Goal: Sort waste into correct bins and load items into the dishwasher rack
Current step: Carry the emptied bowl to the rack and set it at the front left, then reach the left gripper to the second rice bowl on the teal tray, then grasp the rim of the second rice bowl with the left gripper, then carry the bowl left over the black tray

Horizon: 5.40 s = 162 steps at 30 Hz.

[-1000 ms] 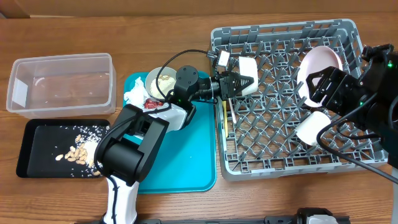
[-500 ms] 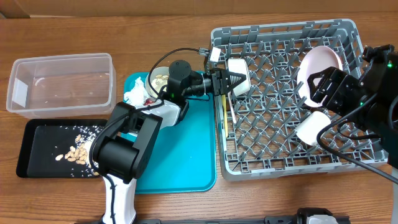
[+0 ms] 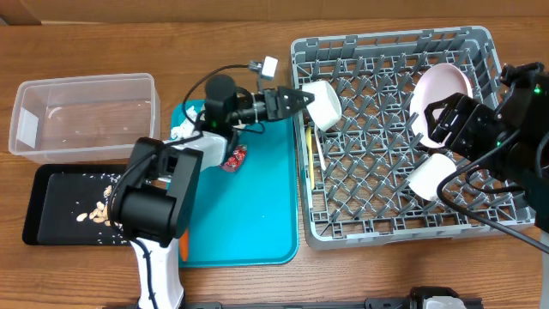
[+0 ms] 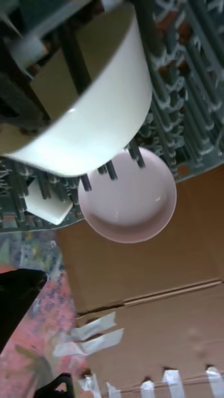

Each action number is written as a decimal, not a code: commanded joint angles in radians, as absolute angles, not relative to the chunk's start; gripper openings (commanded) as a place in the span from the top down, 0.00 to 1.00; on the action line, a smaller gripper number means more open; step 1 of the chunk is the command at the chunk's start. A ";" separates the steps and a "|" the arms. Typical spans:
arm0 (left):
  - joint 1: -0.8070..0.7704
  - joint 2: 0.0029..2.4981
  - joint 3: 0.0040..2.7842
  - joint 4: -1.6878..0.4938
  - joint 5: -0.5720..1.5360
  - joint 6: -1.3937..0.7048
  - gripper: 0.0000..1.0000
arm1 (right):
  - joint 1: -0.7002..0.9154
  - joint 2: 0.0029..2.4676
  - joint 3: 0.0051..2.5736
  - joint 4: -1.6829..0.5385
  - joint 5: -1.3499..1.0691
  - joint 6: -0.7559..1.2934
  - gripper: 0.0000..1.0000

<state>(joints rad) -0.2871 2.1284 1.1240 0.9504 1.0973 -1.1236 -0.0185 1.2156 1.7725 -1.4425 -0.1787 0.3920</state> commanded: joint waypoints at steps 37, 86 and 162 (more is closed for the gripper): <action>-0.202 1.706 1.129 -0.278 0.304 0.023 0.42 | -0.022 1.208 1.775 -1.453 -0.173 0.390 0.15; -0.289 1.904 1.129 -0.194 0.057 0.019 0.96 | -0.022 1.212 1.774 -1.498 -0.172 0.390 0.16; -0.660 1.403 1.100 -0.849 -0.111 -0.448 0.96 | -0.022 1.212 1.774 -1.505 -0.146 0.363 0.15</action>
